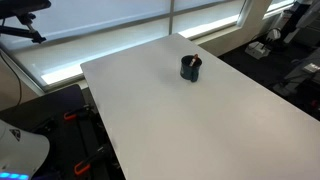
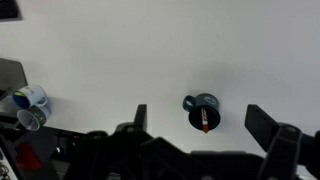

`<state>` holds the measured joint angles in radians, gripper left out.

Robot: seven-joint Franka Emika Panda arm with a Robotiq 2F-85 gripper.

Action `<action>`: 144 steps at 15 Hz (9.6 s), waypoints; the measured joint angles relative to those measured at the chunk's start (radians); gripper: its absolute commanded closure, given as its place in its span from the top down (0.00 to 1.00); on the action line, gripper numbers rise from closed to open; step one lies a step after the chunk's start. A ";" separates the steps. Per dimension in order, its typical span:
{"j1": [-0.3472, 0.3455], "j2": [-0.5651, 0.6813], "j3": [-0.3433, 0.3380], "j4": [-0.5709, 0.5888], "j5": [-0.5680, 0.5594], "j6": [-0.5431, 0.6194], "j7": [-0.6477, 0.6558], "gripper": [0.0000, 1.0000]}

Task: Remove the marker from the cup

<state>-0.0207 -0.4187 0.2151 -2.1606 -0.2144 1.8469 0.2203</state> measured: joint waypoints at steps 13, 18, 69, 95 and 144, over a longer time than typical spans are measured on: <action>0.005 0.056 -0.011 0.001 -0.012 0.084 0.012 1.00; 0.004 0.216 -0.027 0.019 -0.057 0.291 0.052 1.00; 0.135 0.909 -0.239 0.347 -0.093 0.675 0.063 1.00; 0.138 1.215 -0.252 0.608 -0.065 0.809 -0.044 0.03; 0.081 1.211 -0.193 0.677 -0.024 0.502 -0.377 0.75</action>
<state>0.0606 0.7918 0.0217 -1.4833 -0.2386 2.3485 -0.1562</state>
